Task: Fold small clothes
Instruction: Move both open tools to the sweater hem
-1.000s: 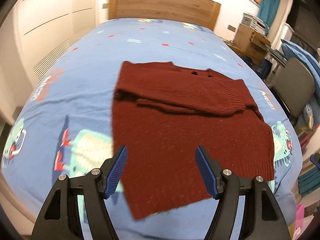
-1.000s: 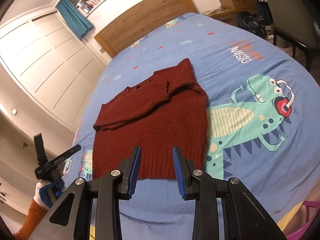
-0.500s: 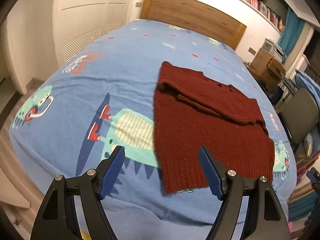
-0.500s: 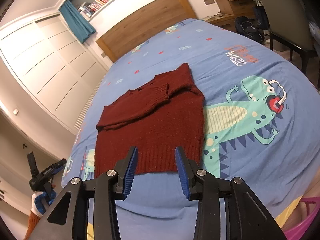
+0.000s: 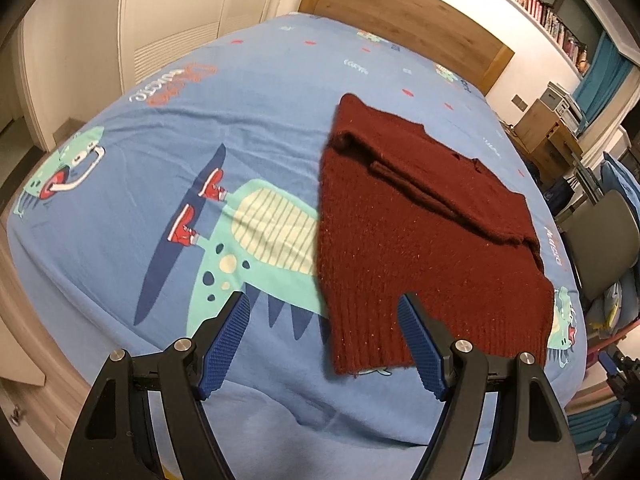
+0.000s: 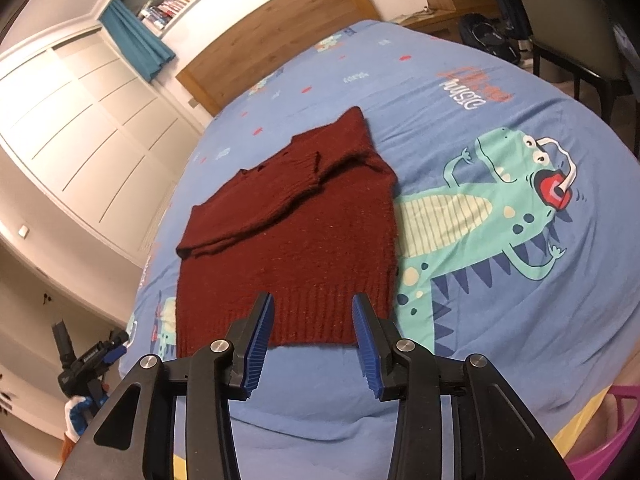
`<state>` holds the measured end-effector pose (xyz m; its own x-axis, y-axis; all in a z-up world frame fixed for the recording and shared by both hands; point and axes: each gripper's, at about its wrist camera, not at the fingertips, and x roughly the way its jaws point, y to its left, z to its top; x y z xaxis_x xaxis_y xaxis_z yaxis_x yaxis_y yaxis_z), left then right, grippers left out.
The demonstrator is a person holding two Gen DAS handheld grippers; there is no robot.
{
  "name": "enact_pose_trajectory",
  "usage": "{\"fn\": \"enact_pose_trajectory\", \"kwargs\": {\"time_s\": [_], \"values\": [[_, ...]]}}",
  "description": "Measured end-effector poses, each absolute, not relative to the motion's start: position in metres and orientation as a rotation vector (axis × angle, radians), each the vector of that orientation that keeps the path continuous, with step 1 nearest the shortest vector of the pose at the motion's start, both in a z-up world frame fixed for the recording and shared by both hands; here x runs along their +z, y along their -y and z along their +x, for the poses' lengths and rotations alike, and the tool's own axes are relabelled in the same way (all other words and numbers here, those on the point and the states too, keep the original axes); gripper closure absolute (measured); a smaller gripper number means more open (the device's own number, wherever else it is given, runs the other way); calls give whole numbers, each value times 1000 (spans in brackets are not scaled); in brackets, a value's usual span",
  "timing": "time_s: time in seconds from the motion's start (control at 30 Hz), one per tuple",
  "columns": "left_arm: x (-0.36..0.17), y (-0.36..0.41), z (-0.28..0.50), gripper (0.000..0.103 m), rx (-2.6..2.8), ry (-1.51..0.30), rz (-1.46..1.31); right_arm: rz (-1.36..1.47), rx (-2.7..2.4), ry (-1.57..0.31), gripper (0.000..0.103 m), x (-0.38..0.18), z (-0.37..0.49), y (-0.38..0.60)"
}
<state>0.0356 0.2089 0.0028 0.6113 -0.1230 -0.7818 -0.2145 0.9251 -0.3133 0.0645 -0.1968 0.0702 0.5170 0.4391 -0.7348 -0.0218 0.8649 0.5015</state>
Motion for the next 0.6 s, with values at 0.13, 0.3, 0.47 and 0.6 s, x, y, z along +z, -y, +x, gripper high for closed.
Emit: {"fn": "enact_pose_trajectory", "kwargs": {"time_s": [0.13,0.3,0.47,0.6], "values": [[-5,-206,46,32,53,-945,-408,477,282,-1019,61,60,75,200],[-19,-203,60,32,46,-984,-425,488,274,-1059,61,41,90,201],[-38,-202,71,32,39,-1031,-456,498,272,-1111,61,17,102,200],[-49,-199,77,32,18,-1056,-489,509,274,-1145,61,-2,111,201]]}}
